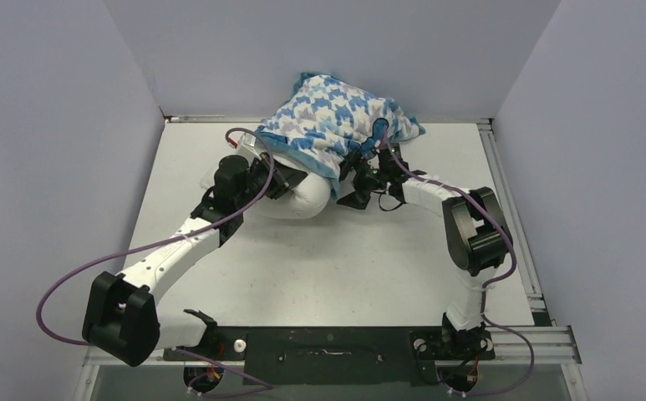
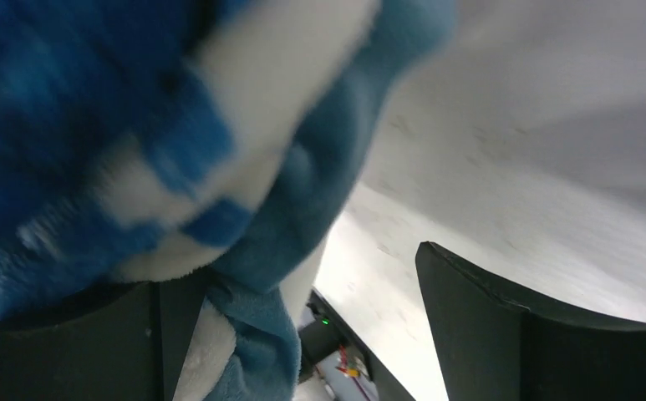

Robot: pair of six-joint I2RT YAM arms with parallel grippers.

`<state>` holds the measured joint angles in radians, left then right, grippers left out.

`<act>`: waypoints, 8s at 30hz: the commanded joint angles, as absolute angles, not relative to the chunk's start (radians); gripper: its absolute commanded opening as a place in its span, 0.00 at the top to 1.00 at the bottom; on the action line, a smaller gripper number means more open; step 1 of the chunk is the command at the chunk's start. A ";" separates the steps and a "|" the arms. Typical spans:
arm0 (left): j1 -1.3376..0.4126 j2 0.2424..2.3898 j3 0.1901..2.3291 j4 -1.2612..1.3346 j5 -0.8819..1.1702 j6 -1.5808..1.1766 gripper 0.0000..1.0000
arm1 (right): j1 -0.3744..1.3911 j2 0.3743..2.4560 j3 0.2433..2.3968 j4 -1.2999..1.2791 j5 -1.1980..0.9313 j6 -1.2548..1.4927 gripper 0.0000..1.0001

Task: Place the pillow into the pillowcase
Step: Stuff the pillow into the pillowcase.

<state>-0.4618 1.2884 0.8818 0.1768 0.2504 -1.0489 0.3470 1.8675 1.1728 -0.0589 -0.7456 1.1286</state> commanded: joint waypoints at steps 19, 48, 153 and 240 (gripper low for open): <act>-0.455 1.046 1.166 -0.550 0.102 -0.682 0.00 | 0.255 1.743 1.533 -0.065 -0.775 0.998 0.95; -0.137 1.387 1.261 -0.678 0.167 -0.512 0.04 | 0.228 1.719 1.374 -0.445 -0.685 0.761 0.10; -0.423 2.104 2.316 -0.843 -0.198 -0.282 1.00 | 0.403 1.785 1.516 -0.748 -0.488 0.329 0.25; -0.489 1.684 1.514 0.026 0.507 -0.643 1.00 | 0.350 1.825 1.479 -0.583 -0.690 0.373 0.25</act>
